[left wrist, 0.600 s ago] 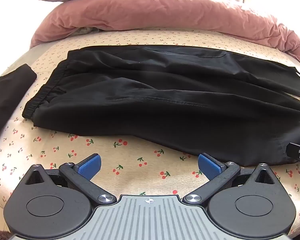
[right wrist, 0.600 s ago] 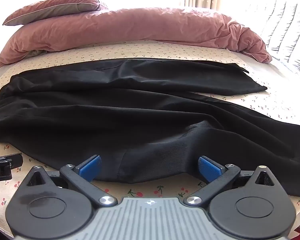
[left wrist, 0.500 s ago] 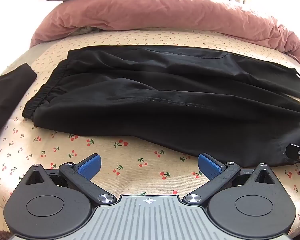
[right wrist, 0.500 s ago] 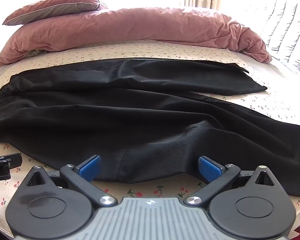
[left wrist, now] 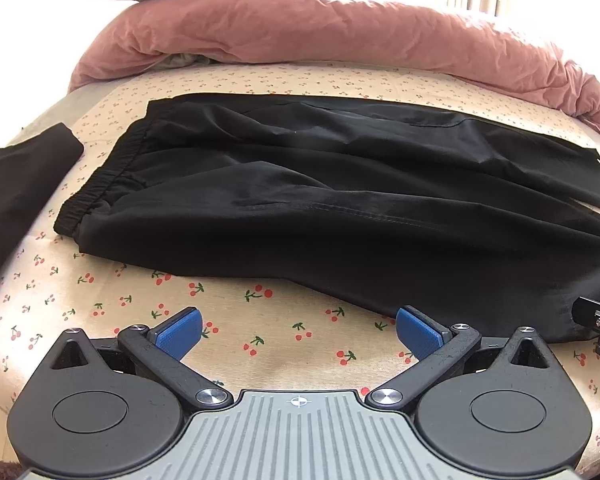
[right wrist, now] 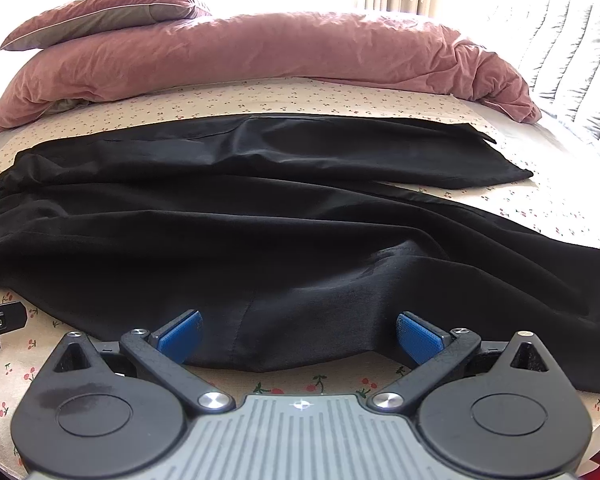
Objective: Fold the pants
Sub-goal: 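Move both grippers over the black pants lying flat on the sheet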
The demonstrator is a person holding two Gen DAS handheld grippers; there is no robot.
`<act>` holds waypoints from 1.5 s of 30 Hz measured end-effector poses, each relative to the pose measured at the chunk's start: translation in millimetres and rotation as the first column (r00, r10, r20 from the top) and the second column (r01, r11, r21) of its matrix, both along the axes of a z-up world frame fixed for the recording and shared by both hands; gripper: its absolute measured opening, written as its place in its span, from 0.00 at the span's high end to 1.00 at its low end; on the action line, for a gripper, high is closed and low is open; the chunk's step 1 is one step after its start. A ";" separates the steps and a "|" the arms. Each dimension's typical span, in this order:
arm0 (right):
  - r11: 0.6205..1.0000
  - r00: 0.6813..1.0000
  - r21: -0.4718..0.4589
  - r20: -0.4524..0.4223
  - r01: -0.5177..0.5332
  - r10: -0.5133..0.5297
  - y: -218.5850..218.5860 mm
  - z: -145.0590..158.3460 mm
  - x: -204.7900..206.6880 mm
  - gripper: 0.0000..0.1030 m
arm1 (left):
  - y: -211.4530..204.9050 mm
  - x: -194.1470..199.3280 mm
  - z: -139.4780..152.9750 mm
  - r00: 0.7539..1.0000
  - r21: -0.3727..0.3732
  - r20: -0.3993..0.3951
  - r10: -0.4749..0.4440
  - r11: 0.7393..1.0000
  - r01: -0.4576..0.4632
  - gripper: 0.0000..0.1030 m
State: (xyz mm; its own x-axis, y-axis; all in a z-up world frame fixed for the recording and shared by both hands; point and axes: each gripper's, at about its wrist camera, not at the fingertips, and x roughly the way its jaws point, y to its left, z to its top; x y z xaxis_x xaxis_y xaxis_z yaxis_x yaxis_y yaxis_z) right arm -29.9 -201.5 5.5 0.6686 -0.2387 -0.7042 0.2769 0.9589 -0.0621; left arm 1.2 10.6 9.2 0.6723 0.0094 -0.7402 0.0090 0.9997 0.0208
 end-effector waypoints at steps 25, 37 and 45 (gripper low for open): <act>1.000 1.000 -0.016 -0.008 0.016 -0.016 -0.3 -1.9 -0.6 0.00 | 4.2 0.2 -1.1 1.000 0.000 -0.014 0.008 1.000 -0.008 0.00; 0.999 1.000 -0.030 0.004 0.028 -0.028 -2.2 -1.7 -2.0 0.00 | 4.1 0.0 -2.2 0.999 0.018 -0.037 0.014 1.000 -0.013 0.00; 0.998 0.997 -0.024 0.054 -0.050 0.052 -5.3 1.0 -10.2 0.00 | 15.7 -3.2 -0.9 1.000 -0.045 -0.005 0.018 0.999 -0.018 0.00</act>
